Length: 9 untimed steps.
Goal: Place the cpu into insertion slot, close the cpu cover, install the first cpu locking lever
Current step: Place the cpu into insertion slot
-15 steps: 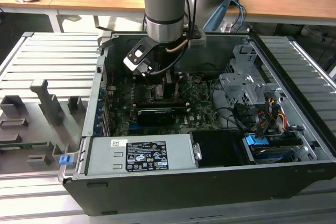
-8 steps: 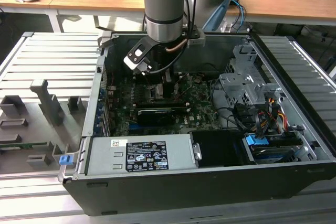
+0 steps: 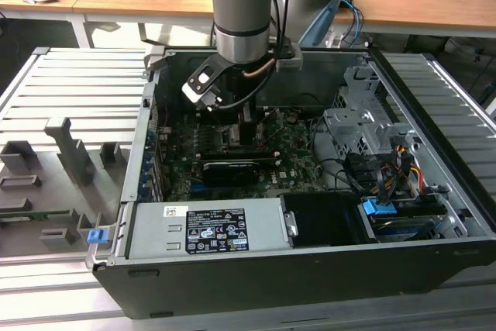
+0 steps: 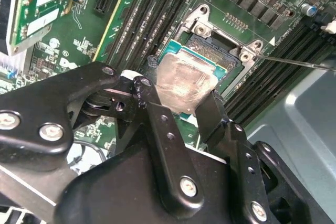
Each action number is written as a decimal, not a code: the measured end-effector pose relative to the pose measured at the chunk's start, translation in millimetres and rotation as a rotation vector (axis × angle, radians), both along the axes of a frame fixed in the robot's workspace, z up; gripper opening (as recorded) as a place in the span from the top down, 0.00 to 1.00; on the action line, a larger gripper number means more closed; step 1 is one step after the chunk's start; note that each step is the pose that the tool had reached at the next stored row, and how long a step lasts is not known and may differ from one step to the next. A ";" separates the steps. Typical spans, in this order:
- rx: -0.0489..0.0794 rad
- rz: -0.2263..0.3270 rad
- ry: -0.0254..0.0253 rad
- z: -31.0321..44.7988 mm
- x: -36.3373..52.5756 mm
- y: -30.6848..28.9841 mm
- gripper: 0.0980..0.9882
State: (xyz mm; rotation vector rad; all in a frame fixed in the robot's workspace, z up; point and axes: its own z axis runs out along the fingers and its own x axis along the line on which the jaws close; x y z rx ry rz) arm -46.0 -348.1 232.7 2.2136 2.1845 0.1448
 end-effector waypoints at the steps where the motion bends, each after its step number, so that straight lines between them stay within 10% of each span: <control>1: 0.000 -0.001 0.0000 -0.1 -0.2 0.0 0.51; 9: -0.001 -0.001 -0.0001 -2.3 -2.7 2.1 0.51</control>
